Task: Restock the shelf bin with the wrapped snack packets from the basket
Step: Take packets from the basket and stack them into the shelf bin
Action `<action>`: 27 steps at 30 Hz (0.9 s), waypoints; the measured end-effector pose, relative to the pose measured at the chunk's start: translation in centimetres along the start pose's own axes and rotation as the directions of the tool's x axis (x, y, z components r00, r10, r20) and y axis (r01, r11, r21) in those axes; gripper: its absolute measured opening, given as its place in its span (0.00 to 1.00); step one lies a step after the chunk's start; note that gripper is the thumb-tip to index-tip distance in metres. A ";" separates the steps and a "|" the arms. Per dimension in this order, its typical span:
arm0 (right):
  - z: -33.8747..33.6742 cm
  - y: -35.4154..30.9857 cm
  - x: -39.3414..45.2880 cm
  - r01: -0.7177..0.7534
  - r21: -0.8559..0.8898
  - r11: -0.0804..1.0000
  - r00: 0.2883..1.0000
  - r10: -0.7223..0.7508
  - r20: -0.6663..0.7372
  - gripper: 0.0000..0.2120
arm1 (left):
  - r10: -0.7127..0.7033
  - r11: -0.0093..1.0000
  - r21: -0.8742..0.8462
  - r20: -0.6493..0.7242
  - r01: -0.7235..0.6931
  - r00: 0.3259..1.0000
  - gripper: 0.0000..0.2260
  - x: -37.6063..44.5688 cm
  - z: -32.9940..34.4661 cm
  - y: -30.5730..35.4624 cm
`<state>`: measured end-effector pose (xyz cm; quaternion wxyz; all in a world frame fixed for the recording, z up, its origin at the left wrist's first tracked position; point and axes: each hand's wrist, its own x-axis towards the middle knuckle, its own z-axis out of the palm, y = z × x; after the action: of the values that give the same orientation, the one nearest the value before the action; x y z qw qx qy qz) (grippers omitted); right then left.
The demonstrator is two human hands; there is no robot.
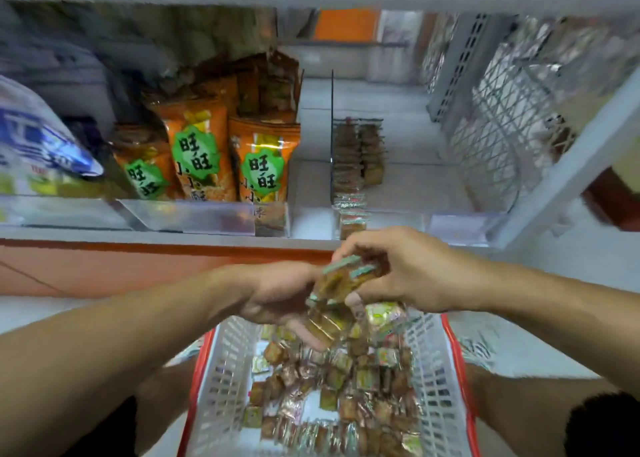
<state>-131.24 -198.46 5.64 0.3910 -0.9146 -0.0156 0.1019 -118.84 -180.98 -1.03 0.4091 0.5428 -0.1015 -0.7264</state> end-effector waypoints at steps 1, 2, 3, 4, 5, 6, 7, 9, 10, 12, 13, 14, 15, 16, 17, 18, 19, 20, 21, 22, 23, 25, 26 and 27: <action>-1.2 -0.9 -0.4 0.040 0.047 0.998 0.997 -0.037 -0.062 0.19 | 0.036 0.998 -0.055 0.077 -0.031 0.996 0.14 -1.4 0.5 0.9; -2.2 -1.5 -0.6 0.076 0.071 0.995 0.991 -0.067 -0.116 0.19 | 0.083 0.991 -0.112 0.121 -0.070 0.989 0.16 -2.7 0.9 1.7; -2.9 -1.9 -0.7 0.107 0.066 0.992 0.983 -0.095 -0.159 0.18 | 0.135 0.979 -0.171 0.137 -0.111 0.981 0.19 -3.7 1.1 2.4; -3.5 -2.0 -0.7 0.131 0.052 0.990 0.974 -0.119 -0.193 0.19 | 0.184 0.962 -0.227 0.136 -0.150 0.973 0.23 -4.6 1.3 2.9; -3.8 -2.0 -0.7 0.151 0.044 0.987 0.965 -0.138 -0.224 0.19 | 0.231 0.946 -0.263 0.130 -0.191 0.964 0.25 -5.3 1.5 3.3; -3.9 -1.9 -0.5 0.167 0.048 0.985 0.956 -0.150 -0.251 0.19 | 0.274 0.932 -0.278 0.119 -0.233 0.954 0.25 -5.8 1.8 3.6; -3.9 -1.7 -0.4 0.180 0.050 0.982 0.949 -0.160 -0.273 0.19 | 0.307 0.921 -0.280 0.097 -0.270 0.947 0.23 -6.0 2.1 3.7; -3.8 -1.3 0.1 0.211 0.020 0.977 0.932 -0.195 -0.307 0.18 | 0.344 0.899 -0.303 0.037 -0.318 0.938 0.21 -6.0 2.6 3.8; -3.7 -1.0 0.3 0.224 0.012 0.974 0.926 -0.209 -0.314 0.18 | 0.352 0.885 -0.331 0.011 -0.328 0.936 0.21 -5.8 2.8 3.8; -3.7 -0.5 0.4 0.223 0.089 0.971 0.937 -0.188 -0.293 0.18 | 0.355 0.866 -0.379 0.003 -0.328 0.935 0.21 -5.4 3.2 3.8; -3.7 -0.5 0.3 0.219 0.149 0.964 0.948 -0.173 -0.269 0.19 | 0.355 0.865 -0.383 0.014 -0.323 0.935 0.20 -5.3 3.4 3.8; -3.8 -0.4 0.1 0.217 0.176 0.960 0.953 -0.170 -0.250 0.19 | 0.354 0.868 -0.381 0.024 -0.319 0.935 0.18 -5.2 3.6 3.7; -3.9 -0.3 -0.1 0.210 0.141 0.967 0.954 -0.171 -0.244 0.20 | 0.354 0.869 -0.378 0.024 -0.319 0.935 0.18 -5.2 3.8 3.7; -4.2 -0.1 -0.3 0.192 0.067 0.979 0.957 -0.172 -0.235 0.22 | 0.355 0.867 -0.379 0.012 -0.325 0.935 0.17 -5.1 3.8 3.6; -4.6 0.0 -0.6 0.156 0.004 0.988 0.964 -0.151 -0.221 0.25 | 0.361 0.860 -0.383 -0.015 -0.339 0.933 0.17 -5.0 3.8 3.5; -5.1 0.1 -1.0 0.103 -0.007 0.995 0.974 -0.102 -0.201 0.26 | 0.370 0.849 -0.387 -0.050 -0.360 0.928 0.18 -5.0 3.8 3.4; -5.5 0.0 -1.3 0.048 0.052 0.997 0.980 -0.037 -0.193 0.25 | 0.384 0.840 -0.381 -0.087 -0.387 0.919 0.19 -5.0 3.8 3.3; -5.9 -0.1 -1.7 0.013 0.121 0.993 0.978 0.013 -0.210 0.22 | 0.404 0.831 -0.363 -0.127 -0.421 0.906 0.18 -4.9 3.7 3.2; -6.2 -0.1 -1.9 -0.002 0.186 0.983 0.962 0.052 -0.266 0.19 | 0.427 0.822 -0.338 -0.168 -0.459 0.889 0.16 -4.8 3.7 3.1; -6.3 -0.1 -1.9 -0.002 0.258 0.966 0.935 0.093 -0.342 0.16 | 0.449 0.813 -0.308 -0.209 -0.495 0.869 0.14 -4.7 3.7 2.9; -6.3 -0.1 -2.0 -0.001 0.378 0.926 0.903 0.163 -0.397 0.14 | 0.469 0.805 -0.274 -0.247 -0.525 0.848 0.14 -4.6 3.6 2.7; -5.9 -0.3 -1.8 -0.013 0.691 0.722 0.880 0.337 -0.335 0.11 | 0.495 0.798 -0.199 -0.321 -0.569 0.807 0.19 -4.4 3.6 2.3; -5.6 -0.6 -1.6 -0.026 0.818 0.575 0.890 0.385 -0.243 0.11 | 0.500 0.799 -0.160 -0.360 -0.580 0.788 0.21 -4.3 3.6 2.2; -5.3 -1.0 -1.6 -0.051 0.900 0.433 0.901 0.408 -0.145 0.12 | 0.505 0.799 -0.122 -0.396 -0.588 0.767 0.22 -4.2 3.7 2.0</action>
<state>-131.67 -201.71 10.18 0.7828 -0.5765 0.2340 -0.0122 -120.76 -180.39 4.57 0.6773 0.5537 -0.0950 -0.4750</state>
